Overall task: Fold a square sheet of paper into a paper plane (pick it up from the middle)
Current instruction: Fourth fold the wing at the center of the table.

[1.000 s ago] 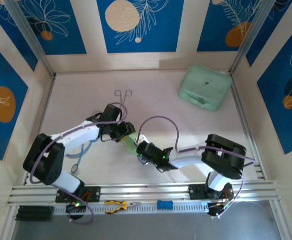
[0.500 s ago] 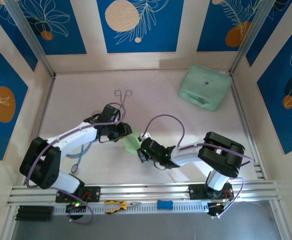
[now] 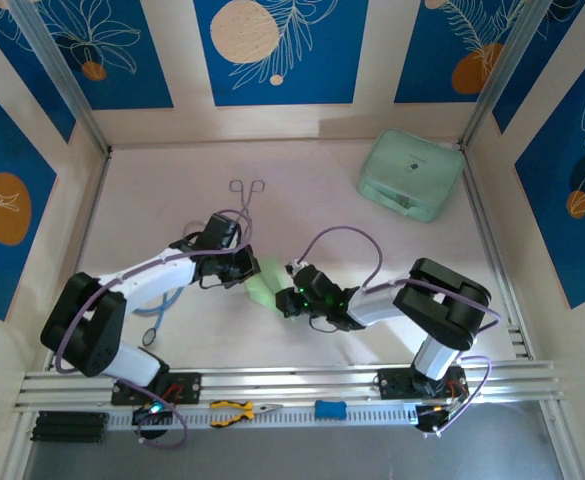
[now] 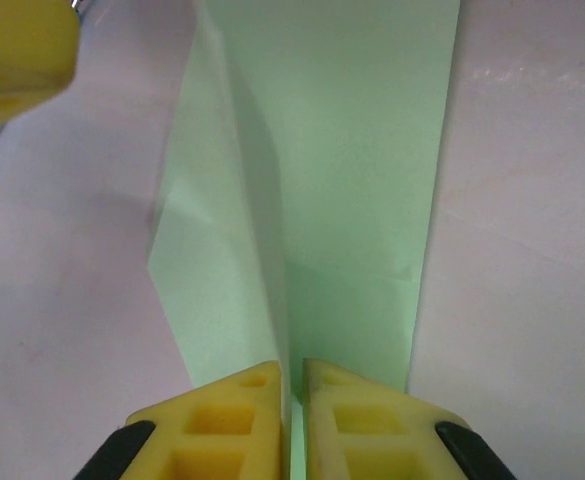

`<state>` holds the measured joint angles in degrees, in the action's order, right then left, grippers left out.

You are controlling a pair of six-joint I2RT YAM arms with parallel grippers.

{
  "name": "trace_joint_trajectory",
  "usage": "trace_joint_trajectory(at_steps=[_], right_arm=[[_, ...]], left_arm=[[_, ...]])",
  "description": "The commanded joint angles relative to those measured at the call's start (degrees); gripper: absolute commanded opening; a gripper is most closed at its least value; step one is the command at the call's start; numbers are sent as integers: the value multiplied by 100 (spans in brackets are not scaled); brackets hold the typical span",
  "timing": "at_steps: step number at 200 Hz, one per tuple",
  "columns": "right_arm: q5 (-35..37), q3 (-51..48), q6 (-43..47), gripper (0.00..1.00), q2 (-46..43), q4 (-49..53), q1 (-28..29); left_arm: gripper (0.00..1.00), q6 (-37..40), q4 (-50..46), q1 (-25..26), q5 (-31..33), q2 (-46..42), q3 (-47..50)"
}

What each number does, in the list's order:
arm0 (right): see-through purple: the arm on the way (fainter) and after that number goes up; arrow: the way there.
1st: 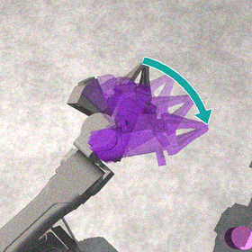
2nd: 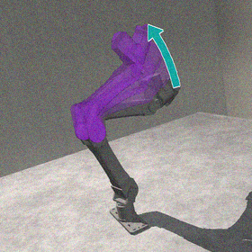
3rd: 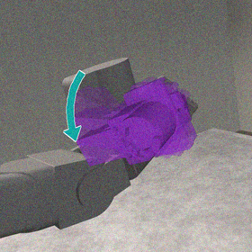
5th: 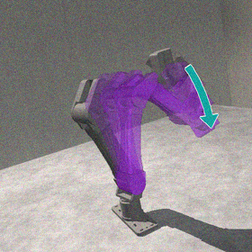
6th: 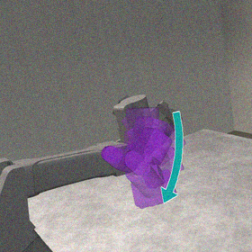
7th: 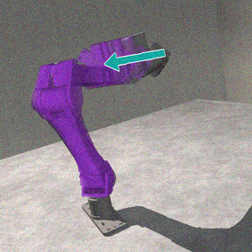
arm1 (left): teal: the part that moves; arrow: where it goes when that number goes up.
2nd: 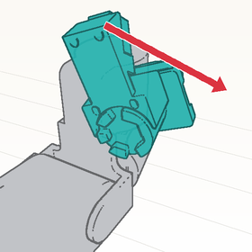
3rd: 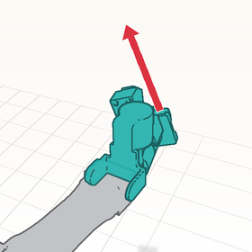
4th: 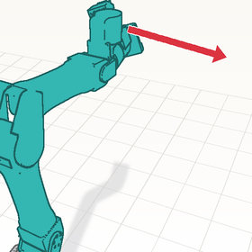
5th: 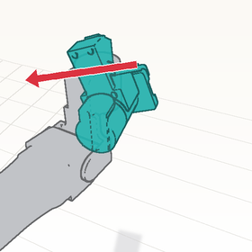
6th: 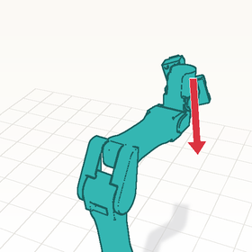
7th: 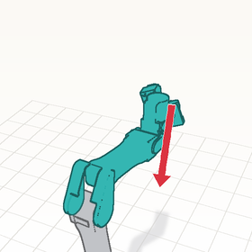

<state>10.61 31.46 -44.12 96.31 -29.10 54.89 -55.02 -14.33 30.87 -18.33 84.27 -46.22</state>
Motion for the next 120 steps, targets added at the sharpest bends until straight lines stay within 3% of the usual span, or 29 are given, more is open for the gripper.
trace_joint_trajectory(at_steps=[1,66,120], right_arm=[[-705,-56,-299,14,232,25,-133],[-1061,-73,-533,14,344,-86,-330],[-1148,-70,-585,18,385,-140,-356]], left_arm=[[3,2,614,-37,-450,152,160],[4,-108,1634,94,-871,686,263],[3,-114,1586,123,-665,1041,262]])
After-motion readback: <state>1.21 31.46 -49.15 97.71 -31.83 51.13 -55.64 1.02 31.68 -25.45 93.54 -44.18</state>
